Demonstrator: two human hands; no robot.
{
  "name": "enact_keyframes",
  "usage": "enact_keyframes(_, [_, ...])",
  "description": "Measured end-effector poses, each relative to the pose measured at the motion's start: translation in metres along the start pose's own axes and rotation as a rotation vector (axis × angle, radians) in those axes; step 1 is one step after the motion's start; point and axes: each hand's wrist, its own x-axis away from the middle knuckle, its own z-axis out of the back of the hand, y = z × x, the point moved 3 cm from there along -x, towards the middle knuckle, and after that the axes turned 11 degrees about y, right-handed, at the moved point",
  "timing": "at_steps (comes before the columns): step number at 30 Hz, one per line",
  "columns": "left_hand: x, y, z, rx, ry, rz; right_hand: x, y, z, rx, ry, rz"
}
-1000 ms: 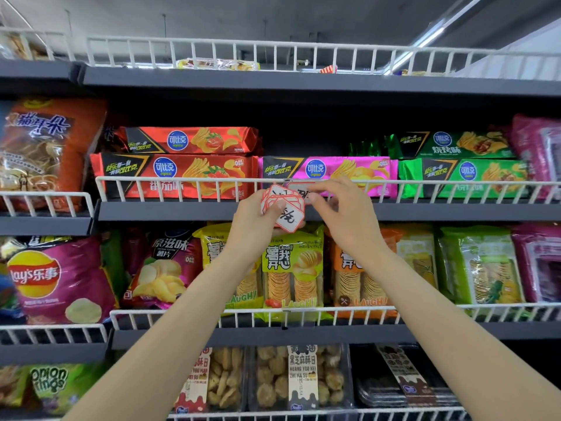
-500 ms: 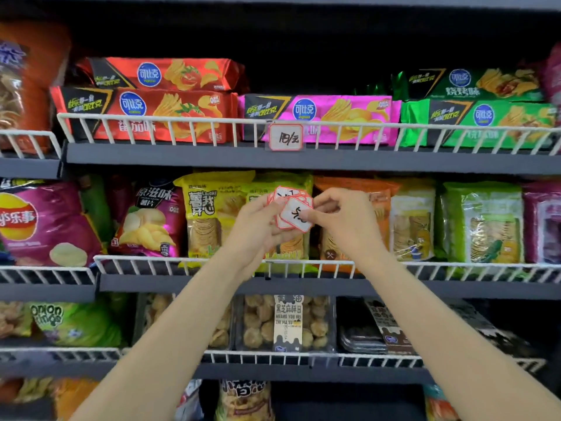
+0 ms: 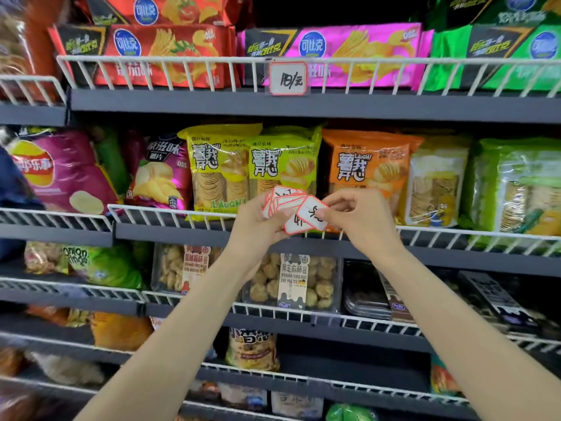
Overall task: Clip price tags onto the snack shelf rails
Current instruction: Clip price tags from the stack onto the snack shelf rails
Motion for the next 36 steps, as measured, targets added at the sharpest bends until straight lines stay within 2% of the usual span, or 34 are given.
enact_keyframes(7, [0.005,-0.008,-0.001,0.107,0.059,0.006,0.001,0.006,0.004,0.044,-0.098,-0.022])
enact_keyframes(11, [0.004,-0.011,0.0,0.14,0.059,0.026,0.005,0.006,-0.002,-0.023,-0.177,-0.116])
enact_keyframes(21, [0.01,-0.016,0.003,0.277,0.011,0.177,0.009,0.003,-0.01,0.0,-0.174,-0.068])
enact_keyframes(25, [0.01,-0.015,0.005,0.213,0.021,0.136,0.009,0.005,-0.013,0.017,-0.14,-0.077])
enact_keyframes(36, [0.012,-0.006,0.004,0.095,-0.002,0.011,0.011,-0.004,-0.016,-0.145,-0.101,-0.199])
